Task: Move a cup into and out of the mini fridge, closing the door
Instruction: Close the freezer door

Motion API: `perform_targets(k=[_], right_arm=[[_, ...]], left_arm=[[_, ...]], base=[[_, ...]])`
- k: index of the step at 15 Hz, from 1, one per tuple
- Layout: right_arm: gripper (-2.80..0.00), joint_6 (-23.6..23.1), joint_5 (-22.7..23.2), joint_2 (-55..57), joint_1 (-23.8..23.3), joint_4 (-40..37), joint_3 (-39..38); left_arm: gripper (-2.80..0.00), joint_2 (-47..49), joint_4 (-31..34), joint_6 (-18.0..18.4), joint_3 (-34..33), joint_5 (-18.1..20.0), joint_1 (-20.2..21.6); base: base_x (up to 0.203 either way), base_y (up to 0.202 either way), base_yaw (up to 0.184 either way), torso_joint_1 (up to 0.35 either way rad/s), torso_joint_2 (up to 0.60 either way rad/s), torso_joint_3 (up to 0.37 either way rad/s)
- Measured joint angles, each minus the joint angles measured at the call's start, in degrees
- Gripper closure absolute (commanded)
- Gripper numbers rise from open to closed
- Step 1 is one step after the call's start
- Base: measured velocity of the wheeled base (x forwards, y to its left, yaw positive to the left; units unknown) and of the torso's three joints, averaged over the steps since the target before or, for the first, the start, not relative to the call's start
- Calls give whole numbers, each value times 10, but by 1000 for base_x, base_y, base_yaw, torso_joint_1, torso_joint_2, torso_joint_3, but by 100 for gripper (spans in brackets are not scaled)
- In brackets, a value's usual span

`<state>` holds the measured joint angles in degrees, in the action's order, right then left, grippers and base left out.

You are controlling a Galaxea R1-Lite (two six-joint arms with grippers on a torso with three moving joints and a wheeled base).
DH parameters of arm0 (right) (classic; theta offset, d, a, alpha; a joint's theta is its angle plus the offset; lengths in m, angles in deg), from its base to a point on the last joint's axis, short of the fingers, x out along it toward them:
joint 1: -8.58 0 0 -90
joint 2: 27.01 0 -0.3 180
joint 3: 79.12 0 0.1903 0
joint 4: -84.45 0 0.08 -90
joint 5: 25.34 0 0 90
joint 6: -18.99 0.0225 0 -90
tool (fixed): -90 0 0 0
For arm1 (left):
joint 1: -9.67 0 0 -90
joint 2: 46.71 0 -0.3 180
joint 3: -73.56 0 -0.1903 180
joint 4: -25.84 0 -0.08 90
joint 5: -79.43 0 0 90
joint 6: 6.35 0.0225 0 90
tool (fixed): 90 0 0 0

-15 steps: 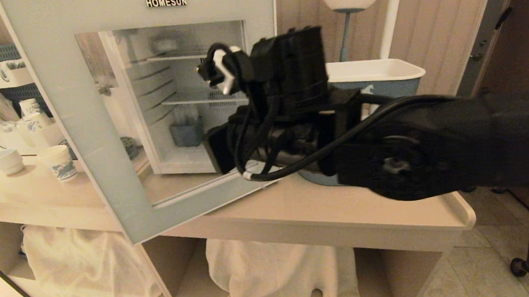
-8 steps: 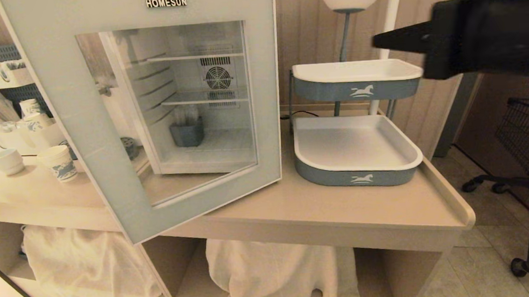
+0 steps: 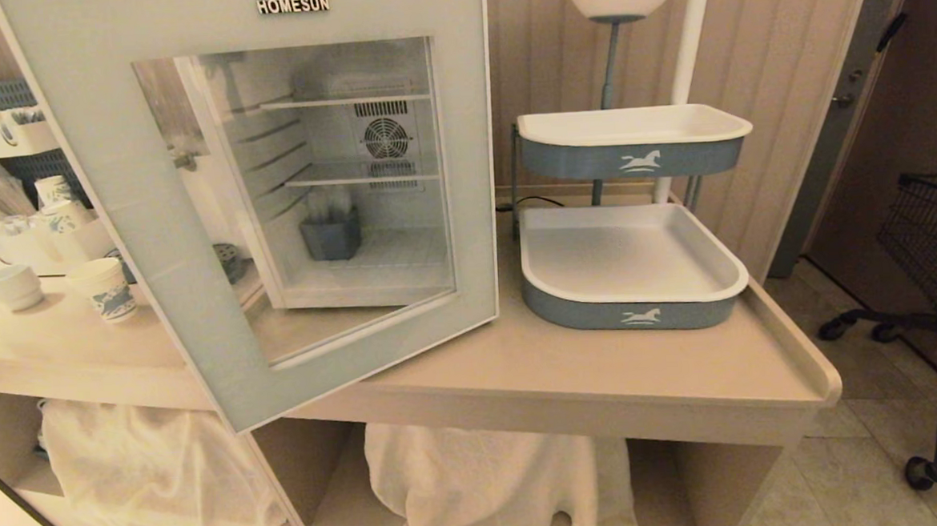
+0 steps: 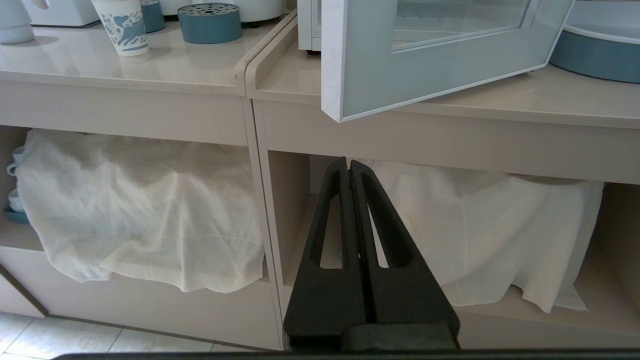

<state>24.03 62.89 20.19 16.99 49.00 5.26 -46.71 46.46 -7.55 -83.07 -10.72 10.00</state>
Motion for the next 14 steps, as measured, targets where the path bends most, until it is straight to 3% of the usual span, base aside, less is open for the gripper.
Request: perform_targets(k=[4,8,11,14], right_arm=[[0,29,56,-215,-53,-87,-112],[0,34,59,-390,-81,-185,-181],[0,14,18,-450,-86,-120,-313],[0,-43,-1,-468,-87,36,-508]], left_arm=[[0,0,0,0,0,0,0],[0,0,0,0,0,0,0],[0,0,0,0,0,0,0],[0,0,0,0,0,0,0]], base=[[0,0,0,0,0,0],[0,0,0,0,0,0],[0,0,0,0,0,0],[0,0,0,0,0,0]])
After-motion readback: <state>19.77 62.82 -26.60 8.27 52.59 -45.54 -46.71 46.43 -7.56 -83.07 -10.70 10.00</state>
